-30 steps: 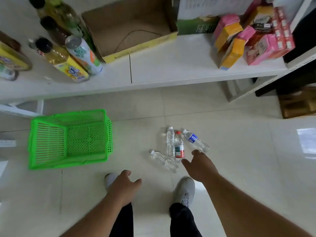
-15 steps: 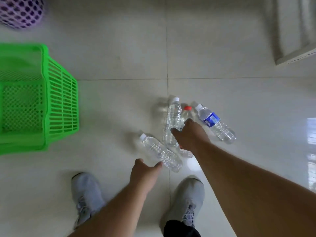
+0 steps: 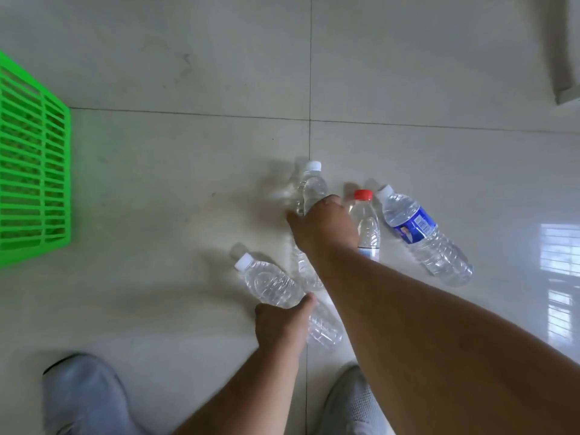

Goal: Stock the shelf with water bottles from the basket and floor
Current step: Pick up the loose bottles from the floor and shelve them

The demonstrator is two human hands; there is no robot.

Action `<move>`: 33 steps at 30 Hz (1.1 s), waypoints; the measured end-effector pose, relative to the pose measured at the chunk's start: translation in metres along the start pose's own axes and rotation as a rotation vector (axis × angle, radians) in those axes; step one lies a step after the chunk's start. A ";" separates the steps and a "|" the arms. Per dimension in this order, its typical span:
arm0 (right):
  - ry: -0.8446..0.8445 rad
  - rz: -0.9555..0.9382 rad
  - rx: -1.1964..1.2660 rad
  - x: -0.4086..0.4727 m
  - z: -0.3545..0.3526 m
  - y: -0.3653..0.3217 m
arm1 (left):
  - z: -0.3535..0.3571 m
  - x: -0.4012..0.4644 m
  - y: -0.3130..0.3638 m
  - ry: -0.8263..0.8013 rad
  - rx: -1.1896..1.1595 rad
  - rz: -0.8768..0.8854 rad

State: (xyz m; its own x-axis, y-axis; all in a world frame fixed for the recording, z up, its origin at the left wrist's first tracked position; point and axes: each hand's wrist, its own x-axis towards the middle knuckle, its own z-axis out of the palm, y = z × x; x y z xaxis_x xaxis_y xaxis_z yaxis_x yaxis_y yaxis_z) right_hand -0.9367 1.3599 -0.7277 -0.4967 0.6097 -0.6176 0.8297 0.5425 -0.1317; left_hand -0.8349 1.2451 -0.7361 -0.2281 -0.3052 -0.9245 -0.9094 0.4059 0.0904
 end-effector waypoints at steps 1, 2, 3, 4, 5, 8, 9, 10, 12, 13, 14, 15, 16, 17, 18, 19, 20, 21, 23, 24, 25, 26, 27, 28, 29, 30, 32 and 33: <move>-0.007 0.011 0.032 0.002 0.002 -0.001 | 0.002 0.001 0.000 -0.008 -0.028 -0.006; -0.017 0.021 0.066 0.004 0.003 -0.002 | 0.002 0.001 -0.001 -0.010 -0.055 -0.001; -0.025 0.031 0.099 0.004 0.002 -0.003 | -0.002 -0.001 -0.003 -0.001 -0.069 0.016; -0.026 0.034 0.126 0.003 -0.001 -0.003 | -0.008 -0.004 -0.004 0.015 -0.055 0.047; -0.018 0.021 0.146 -0.001 -0.006 -0.002 | -0.017 -0.008 -0.005 0.028 -0.012 0.088; 0.013 -0.041 0.192 -0.025 -0.032 -0.006 | -0.053 -0.034 -0.008 0.041 0.164 0.211; 0.021 -0.054 0.207 -0.037 -0.045 -0.009 | -0.067 -0.046 -0.008 0.038 0.205 0.251; 0.030 -0.065 0.219 -0.050 -0.060 -0.013 | -0.081 -0.061 -0.007 0.034 0.233 0.285; 0.034 -0.098 0.256 -0.080 -0.096 -0.024 | -0.113 -0.096 -0.002 0.034 0.278 0.346; 0.033 -0.120 0.285 -0.096 -0.116 -0.030 | -0.129 -0.115 0.002 0.038 0.297 0.373; 0.036 -0.141 0.317 -0.113 -0.137 -0.037 | -0.146 -0.136 0.007 0.042 0.310 0.399; 0.046 -0.162 0.347 -0.130 -0.159 -0.044 | -0.162 -0.158 0.012 0.043 0.316 0.426; 0.055 -0.184 0.370 -0.149 -0.183 -0.050 | -0.178 -0.182 0.017 0.044 0.319 0.457; 0.064 -0.208 0.389 -0.168 -0.208 -0.058 | -0.194 -0.207 0.023 0.048 0.321 0.491; 0.072 -0.235 0.402 -0.188 -0.235 -0.067 | -0.211 -0.233 0.029 0.055 0.322 0.531; 0.080 -0.261 0.410 -0.209 -0.263 -0.075 | -0.227 -0.261 0.035 0.061 0.323 0.573; 0.086 -0.289 0.411 -0.231 -0.291 -0.084 | -0.243 -0.288 0.040 0.066 0.323 0.616; 0.093 -0.319 0.414 -0.253 -0.320 -0.092 | -0.259 -0.316 0.045 0.077 0.326 0.658; 0.108 -0.375 0.433 -0.298 -0.376 -0.108 | -0.292 -0.371 0.053 0.107 0.336 0.726; 0.116 -0.401 0.443 -0.321 -0.402 -0.114 | -0.308 -0.398 0.055 0.119 0.328 0.752; 0.125 -0.430 0.454 -0.343 -0.428 -0.122 | -0.325 -0.426 0.057 0.127 0.305 0.778; 0.135 -0.461 0.461 -0.366 -0.453 -0.128 | -0.342 -0.452 0.058 0.126 0.279 0.804; 0.145 -0.496 0.463 -0.388 -0.477 -0.134 | -0.358 -0.477 0.058 0.119 0.254 0.830; 0.156 -0.533 0.460 -0.411 -0.499 -0.140 | -0.374 -0.502 0.057 0.112 0.228 0.860; 0.166 -0.570 0.454 -0.433 -0.521 -0.145 | -0.391 -0.526 0.057 0.109 0.196 0.891; 0.177 -0.601 0.452 -0.455 -0.541 -0.150 | -0.408 -0.548 0.057 0.104 0.159 0.920; 0.207 -0.663 0.462 -0.498 -0.575 -0.160 | -0.441 -0.589 0.055 0.087 0.083 0.970; 0.225 -0.697 0.469 -0.518 -0.590 -0.165 | -0.457 -0.606 0.054 0.086 0.045 0.997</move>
State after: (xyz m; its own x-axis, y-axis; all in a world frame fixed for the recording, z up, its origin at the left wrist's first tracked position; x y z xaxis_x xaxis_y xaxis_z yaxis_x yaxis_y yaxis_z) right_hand -0.9661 1.2956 0.0717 -0.9280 0.3541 -0.1160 0.3127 0.5707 -0.7593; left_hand -0.9047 1.0585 -0.0013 -0.9052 0.1319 -0.4041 -0.2754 0.5422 0.7938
